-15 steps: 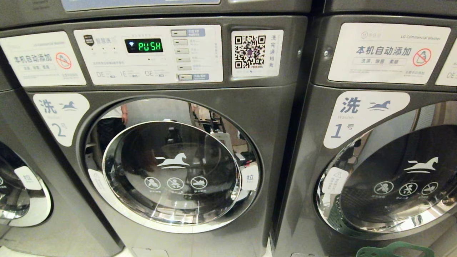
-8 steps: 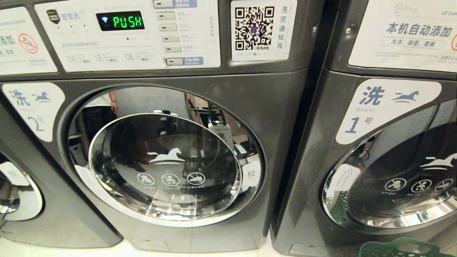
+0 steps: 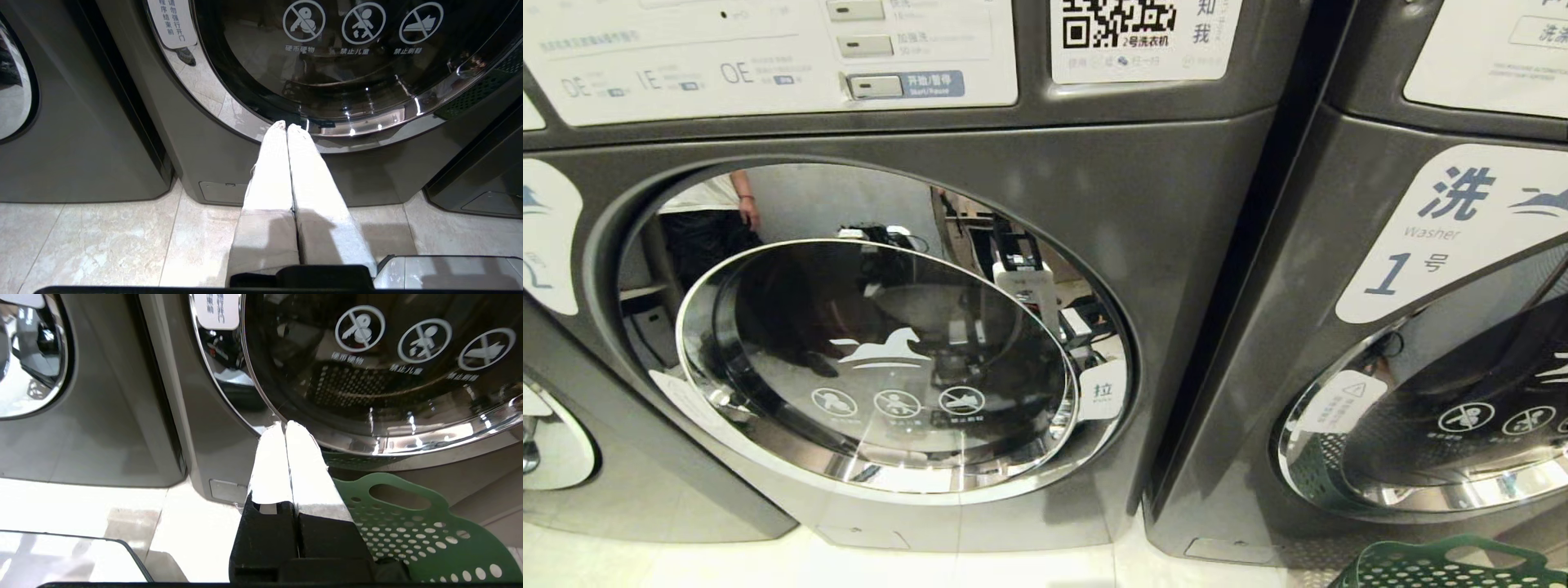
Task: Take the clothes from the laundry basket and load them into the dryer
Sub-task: Take the clothes out of the basket
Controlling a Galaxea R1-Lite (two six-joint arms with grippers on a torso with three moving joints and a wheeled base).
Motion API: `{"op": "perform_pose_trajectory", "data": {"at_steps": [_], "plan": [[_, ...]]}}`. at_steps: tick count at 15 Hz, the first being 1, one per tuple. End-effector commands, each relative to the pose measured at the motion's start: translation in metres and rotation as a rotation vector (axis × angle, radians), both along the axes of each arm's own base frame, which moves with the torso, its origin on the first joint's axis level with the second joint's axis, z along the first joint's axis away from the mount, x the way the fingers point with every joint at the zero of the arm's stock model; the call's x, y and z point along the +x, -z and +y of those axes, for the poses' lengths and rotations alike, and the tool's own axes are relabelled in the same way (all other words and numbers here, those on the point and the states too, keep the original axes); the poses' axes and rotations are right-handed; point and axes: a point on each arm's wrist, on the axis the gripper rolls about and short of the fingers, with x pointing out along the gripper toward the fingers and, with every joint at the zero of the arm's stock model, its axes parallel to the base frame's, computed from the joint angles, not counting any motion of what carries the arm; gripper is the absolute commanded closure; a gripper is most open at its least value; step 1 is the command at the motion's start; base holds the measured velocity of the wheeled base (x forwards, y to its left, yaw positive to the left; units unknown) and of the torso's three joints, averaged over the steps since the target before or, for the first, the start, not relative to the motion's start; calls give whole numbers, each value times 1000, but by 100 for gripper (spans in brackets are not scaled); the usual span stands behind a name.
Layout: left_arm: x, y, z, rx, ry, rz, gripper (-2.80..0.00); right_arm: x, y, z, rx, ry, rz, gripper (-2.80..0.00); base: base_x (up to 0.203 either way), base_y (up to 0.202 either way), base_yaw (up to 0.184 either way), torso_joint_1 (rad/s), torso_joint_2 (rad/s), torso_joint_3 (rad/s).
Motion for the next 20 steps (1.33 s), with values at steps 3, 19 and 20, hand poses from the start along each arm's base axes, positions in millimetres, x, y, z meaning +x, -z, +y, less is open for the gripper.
{"op": "perform_pose_trajectory", "data": {"at_steps": [3,19,20], "plan": [[0,0,0,0,-2,-1,0,0,0,0,-2,0,0,0,0,0,0,4,2,-196],[0,0,0,0,-2,-1,0,0,0,0,6,1,0,0,0,0,0,4,2,-176],[0,0,0,0,0,-2,0,0,0,0,16,2,-1,0,0,0,0,-2,5,-41]]}}
